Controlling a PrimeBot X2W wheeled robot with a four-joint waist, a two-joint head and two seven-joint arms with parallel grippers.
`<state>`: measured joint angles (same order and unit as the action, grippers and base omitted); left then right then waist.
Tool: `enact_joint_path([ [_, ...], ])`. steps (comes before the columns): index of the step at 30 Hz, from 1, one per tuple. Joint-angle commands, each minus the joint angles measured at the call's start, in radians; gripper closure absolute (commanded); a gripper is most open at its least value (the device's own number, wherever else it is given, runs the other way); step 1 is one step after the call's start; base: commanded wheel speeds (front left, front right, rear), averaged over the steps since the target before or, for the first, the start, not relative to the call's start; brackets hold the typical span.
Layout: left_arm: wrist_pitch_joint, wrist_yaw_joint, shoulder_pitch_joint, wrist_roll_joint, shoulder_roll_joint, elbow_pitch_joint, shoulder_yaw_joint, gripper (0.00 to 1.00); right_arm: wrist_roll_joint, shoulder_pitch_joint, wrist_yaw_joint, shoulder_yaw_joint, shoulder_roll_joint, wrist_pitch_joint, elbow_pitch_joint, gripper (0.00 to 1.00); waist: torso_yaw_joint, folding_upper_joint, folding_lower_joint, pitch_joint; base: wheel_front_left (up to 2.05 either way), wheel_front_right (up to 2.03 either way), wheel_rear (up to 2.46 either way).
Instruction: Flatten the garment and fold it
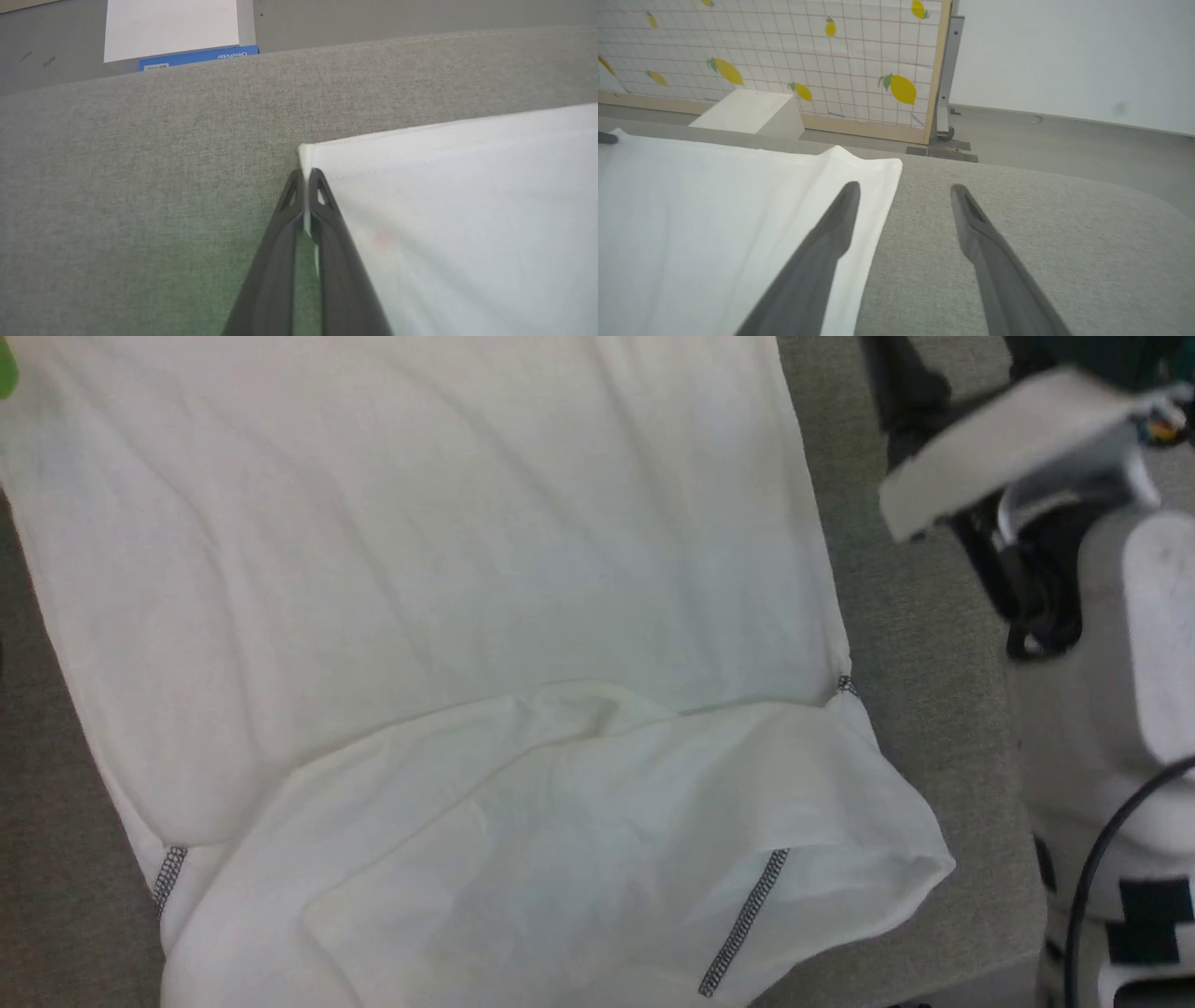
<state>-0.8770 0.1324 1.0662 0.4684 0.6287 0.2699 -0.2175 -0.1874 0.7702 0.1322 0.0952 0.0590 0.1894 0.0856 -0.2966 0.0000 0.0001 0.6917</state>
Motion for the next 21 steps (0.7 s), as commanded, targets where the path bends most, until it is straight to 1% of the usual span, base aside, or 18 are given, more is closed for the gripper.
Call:
enact_joint_path([
  [1,0.013,-0.005,-0.005,0.01,-0.01,-0.001,0.0,1.0,-0.005,0.068,-0.002,-0.007,0.0,0.058,0.055,0.0,0.016,0.0,-0.0001,0.007,0.0,0.0,0.0],
  [6,0.042,-0.029,0.027,0.025,-0.057,-0.003,-0.025,1.0,0.021,0.311,-0.002,-0.029,0.003,0.22,0.289,0.0,0.079,0.0,-0.0001,0.026,0.0,0.0,0.0],
  [11,0.081,-0.065,0.066,0.032,-0.106,-0.006,-0.058,1.0,0.078,0.467,-0.002,-0.104,0.001,0.335,0.494,0.0,0.142,0.0,-0.0001,0.05,0.0,0.0,0.0],
  [15,0.111,-0.092,0.093,0.033,-0.14,-0.004,-0.086,1.0,0.123,0.542,-0.002,-0.166,-0.001,0.397,0.593,0.0,0.191,0.0,-0.0001,0.067,0.0,0.0,0.0],
  [20,0.132,-0.119,0.119,0.036,-0.163,-0.006,-0.109,1.0,0.194,0.591,-0.002,-0.219,-0.002,0.492,0.672,0.0,0.227,0.0,-0.0001,0.088,0.0,0.0,0.0],
  [21,0.138,-0.123,0.123,0.035,-0.166,-0.007,-0.113,1.0,0.212,0.598,-0.002,-0.228,-0.003,0.517,0.684,0.1,0.232,0.0,-0.0001,0.091,0.0,0.0,0.0],
])
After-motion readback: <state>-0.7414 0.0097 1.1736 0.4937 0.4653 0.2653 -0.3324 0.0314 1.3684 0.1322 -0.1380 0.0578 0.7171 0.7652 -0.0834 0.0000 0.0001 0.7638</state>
